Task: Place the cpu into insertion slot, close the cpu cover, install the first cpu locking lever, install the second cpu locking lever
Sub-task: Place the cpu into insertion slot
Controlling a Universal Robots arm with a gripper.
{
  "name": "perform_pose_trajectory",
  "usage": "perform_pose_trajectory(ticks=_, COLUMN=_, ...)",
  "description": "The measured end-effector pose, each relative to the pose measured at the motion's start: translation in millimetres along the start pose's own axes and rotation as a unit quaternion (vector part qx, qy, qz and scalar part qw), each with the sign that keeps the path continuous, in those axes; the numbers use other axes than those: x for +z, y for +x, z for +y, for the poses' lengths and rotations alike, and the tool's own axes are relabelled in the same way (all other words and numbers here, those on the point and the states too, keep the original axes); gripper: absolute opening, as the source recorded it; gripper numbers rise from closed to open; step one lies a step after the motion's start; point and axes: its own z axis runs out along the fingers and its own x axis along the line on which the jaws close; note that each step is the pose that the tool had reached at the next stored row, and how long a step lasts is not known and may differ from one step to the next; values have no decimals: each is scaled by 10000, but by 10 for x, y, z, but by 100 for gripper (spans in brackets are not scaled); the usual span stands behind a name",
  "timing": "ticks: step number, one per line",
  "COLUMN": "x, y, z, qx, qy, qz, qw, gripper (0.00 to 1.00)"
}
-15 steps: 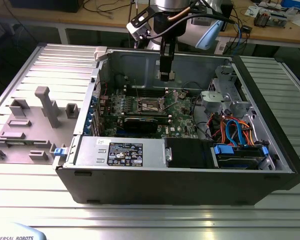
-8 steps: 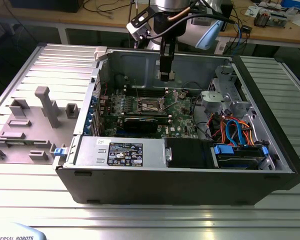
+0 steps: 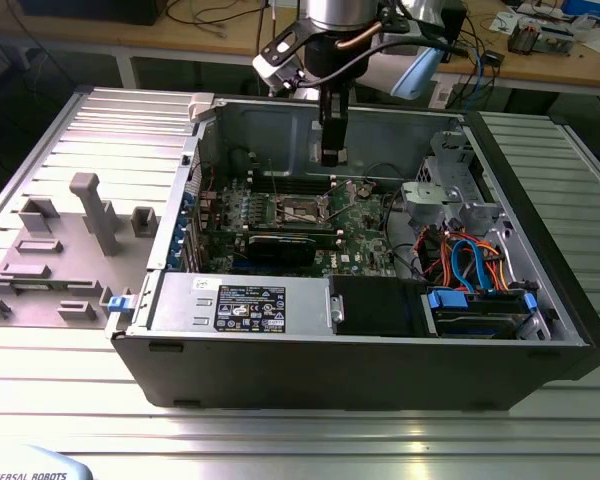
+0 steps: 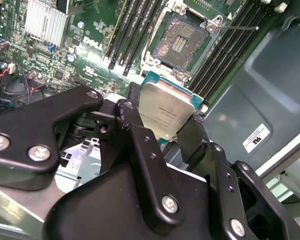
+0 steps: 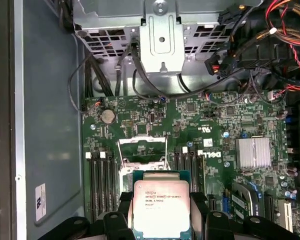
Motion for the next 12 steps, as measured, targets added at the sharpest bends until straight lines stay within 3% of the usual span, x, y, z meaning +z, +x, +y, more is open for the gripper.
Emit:
perform_pose_trajectory(ticks=8, x=109, y=-4, z=-104, qx=-205, qy=-1, qz=13, qw=9998, gripper=54)
perform_pose_trajectory(ticks=12, x=133, y=-5, z=-127, qx=-256, qy=-1, qz=16, qw=9997, gripper=54)
